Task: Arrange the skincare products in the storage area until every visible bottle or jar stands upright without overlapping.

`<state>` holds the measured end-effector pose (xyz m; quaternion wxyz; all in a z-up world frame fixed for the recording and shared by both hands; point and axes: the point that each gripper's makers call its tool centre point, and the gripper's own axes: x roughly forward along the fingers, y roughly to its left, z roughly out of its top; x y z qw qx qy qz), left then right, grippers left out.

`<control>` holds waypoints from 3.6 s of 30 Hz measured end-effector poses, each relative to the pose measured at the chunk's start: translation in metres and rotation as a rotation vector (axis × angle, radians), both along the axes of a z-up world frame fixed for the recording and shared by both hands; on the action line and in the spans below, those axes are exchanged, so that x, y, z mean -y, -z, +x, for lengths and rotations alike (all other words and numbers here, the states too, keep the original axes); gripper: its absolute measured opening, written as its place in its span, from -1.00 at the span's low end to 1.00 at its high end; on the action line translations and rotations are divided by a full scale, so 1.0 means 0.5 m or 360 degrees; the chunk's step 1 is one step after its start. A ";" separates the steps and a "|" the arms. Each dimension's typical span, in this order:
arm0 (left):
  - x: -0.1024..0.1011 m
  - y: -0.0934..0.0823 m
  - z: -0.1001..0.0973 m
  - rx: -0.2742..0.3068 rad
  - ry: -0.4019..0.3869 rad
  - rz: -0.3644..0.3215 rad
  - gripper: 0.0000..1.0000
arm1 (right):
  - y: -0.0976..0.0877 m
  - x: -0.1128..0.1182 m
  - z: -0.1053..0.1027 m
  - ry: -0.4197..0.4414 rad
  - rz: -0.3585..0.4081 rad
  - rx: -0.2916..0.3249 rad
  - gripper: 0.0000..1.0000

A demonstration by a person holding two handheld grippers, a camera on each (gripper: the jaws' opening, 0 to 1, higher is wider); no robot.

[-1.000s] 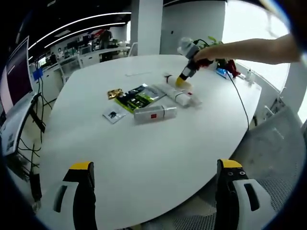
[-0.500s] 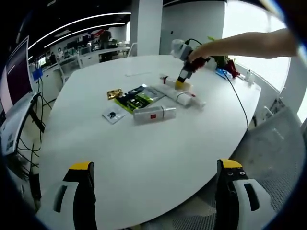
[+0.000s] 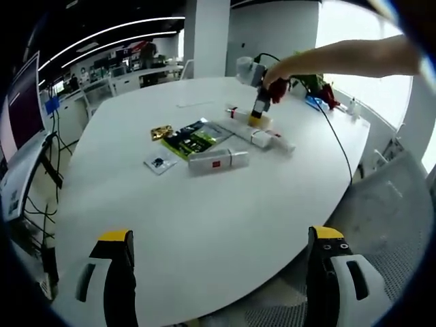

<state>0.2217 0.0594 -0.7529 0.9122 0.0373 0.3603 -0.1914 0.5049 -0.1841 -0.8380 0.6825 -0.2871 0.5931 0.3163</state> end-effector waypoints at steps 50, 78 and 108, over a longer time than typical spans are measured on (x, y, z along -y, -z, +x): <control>0.006 0.006 -0.004 -0.0014 0.0043 0.0059 0.98 | -0.012 -0.007 -0.044 0.0274 0.0206 0.0103 -0.44; 0.042 -0.024 -0.001 0.0013 0.0141 -0.0151 0.97 | -0.025 0.012 -0.142 0.0563 0.0646 -0.0151 -0.46; 0.121 -0.071 0.125 0.0047 0.0390 -0.0366 0.89 | -0.057 0.007 -0.254 0.1166 0.1497 -0.0407 -0.47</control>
